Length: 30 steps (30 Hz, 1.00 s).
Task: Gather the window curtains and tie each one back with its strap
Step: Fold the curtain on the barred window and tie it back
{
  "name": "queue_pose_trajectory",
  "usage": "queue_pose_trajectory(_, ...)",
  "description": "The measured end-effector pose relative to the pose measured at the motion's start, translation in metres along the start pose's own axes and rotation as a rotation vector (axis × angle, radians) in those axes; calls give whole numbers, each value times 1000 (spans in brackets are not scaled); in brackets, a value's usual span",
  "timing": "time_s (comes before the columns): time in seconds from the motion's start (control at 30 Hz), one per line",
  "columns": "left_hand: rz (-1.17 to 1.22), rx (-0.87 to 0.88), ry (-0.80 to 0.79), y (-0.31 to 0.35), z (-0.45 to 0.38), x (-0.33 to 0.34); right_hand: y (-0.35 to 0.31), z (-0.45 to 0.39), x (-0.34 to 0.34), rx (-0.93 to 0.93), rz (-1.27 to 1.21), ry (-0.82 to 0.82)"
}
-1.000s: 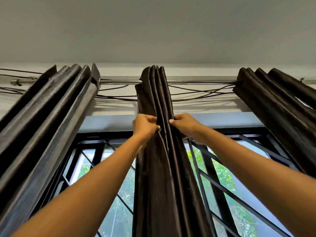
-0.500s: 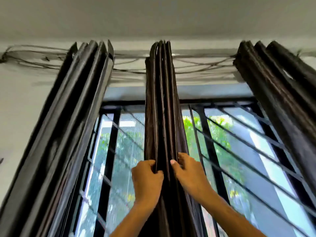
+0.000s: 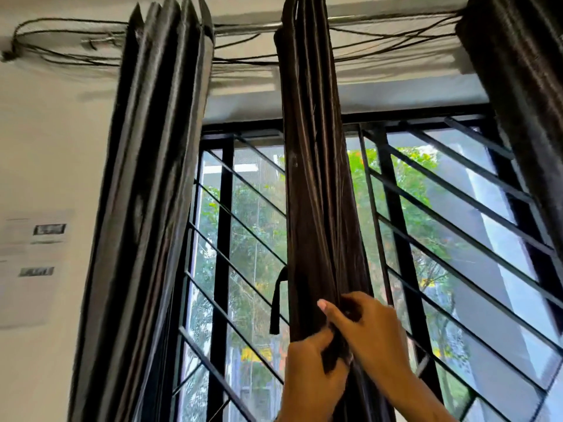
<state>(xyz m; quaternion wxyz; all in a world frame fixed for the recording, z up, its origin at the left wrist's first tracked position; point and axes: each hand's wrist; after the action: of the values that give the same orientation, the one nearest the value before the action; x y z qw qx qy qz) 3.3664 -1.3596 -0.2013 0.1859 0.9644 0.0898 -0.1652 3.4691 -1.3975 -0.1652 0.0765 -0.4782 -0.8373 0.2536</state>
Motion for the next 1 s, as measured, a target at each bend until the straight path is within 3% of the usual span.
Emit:
queue_pose_trajectory(0.1,70,-9,41,-2,-3,-15,-5,0,-9,-15,122,64)
queue_pose_trajectory(0.2,16,-37,353,-14,-30,-34,-7,-1,-12,-75,183,115)
queue_pose_trajectory(0.27,-60,-40,468,-20,-57,-45,-8,-4,-11,-137,223,130)
queue_pose_trajectory(0.33,-103,-75,438,-28,-85,-52,-11,-7,-9,-200,251,138)
queue_pose_trajectory(0.6,6,-153,4,-56,-144,-48,-26,-32,4,-283,294,162)
queue_pose_trajectory(0.77,77,-193,137,-73,-144,-52,-30,-34,13,-320,287,160)
queue_pose_trajectory(1.0,-118,-118,256,-82,-123,-112,-37,-24,53,-349,288,94)
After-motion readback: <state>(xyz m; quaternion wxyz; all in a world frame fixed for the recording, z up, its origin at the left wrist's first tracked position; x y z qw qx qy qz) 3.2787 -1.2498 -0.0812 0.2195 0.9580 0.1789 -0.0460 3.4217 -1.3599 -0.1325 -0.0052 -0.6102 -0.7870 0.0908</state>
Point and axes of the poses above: each hand's wrist, its own z-axis away from the middle knuckle, its own x-axis out of the palm, y = z × x, and after that the axes turned 10 degrees about -z, right-handed
